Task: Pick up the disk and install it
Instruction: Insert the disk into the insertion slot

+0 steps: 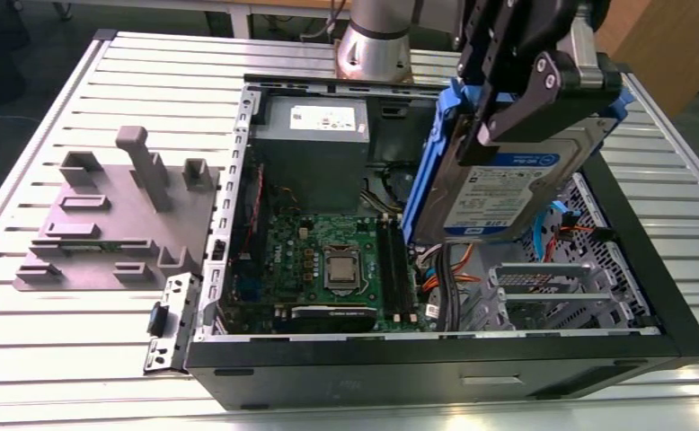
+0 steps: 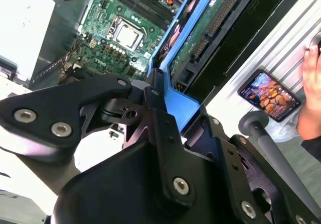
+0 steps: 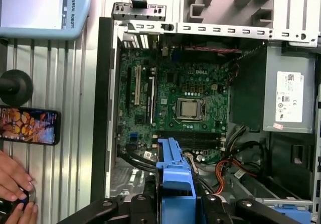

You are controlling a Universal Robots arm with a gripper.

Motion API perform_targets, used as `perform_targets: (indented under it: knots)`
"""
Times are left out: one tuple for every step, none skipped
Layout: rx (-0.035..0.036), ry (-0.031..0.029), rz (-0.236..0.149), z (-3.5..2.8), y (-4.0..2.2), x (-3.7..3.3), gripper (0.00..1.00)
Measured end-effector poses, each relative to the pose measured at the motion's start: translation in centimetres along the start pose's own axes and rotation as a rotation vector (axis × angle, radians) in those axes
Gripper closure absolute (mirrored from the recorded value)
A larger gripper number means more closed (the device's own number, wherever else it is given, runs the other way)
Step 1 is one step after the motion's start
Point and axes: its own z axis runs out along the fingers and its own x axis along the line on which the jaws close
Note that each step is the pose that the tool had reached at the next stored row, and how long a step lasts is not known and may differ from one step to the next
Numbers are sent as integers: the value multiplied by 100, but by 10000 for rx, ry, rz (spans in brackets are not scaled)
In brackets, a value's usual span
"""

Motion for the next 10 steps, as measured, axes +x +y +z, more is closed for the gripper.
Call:
perform_targets:
  knots:
    - [0,0,3,5,-21,2,64]
    - [1,-2,5,12,-43,4,64]
    - [1,-2,7,15,-64,7,64]
    - [0,0,7,16,-77,9,64]
    - [1,0,7,17,-79,9,64]
    - [0,0,8,17,-79,9,64]
    - [1,-1,9,18,-79,9,64]
    - [1,-1,8,18,-81,9,64]
    - [1,-1,8,18,-82,9,64]
    - [1,-1,7,19,-81,10,64]
